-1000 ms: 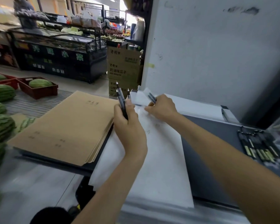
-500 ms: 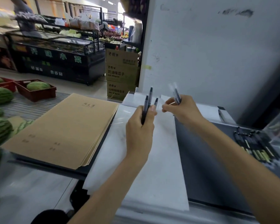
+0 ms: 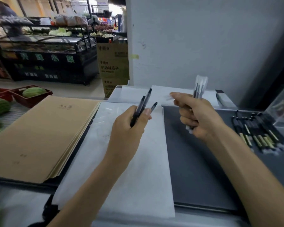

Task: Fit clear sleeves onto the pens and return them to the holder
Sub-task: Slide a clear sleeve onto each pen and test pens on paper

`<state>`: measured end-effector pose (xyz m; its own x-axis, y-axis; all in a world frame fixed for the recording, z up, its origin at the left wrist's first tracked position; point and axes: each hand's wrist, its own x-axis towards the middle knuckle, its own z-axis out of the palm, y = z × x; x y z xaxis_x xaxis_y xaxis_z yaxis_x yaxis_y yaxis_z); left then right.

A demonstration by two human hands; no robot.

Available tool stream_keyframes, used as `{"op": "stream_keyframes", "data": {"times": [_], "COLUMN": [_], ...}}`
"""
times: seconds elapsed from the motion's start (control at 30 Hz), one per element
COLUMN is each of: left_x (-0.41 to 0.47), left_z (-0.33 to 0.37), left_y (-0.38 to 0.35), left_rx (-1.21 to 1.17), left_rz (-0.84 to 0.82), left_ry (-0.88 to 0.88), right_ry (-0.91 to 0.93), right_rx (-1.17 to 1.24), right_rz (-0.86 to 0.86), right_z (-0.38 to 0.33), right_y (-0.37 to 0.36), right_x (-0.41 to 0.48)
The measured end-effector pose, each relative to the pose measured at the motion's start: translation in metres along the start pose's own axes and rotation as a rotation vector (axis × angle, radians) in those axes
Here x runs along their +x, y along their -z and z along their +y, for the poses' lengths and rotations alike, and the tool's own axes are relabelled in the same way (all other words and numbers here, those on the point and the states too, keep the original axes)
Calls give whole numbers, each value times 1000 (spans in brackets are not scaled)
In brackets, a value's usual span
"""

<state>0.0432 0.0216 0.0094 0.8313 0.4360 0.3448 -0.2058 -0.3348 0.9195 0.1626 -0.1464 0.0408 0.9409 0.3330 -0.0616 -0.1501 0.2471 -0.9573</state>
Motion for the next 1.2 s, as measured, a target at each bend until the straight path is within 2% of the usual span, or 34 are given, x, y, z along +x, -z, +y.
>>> {"op": "stream_keyframes", "data": {"times": [0.17,0.33,0.83,1.2], "left_x": [2,2,-1,-3], "left_z": [-4,-4,1,2], "left_y": [2,1,1,1], "left_rx": [-8,-17,6,8], "left_rz": [24,4,-31,-25], "left_ry": [29,47,-36,-30], "right_ry": [81,123,144,189], "right_rx": [-83,-57,-93,-197], "right_rz": [24,-6,-61,-60], "right_z": [-3,-2,3,9], "right_y": [3,-2,-9,-19], "right_x": [-9,-12,-17,-27]}}
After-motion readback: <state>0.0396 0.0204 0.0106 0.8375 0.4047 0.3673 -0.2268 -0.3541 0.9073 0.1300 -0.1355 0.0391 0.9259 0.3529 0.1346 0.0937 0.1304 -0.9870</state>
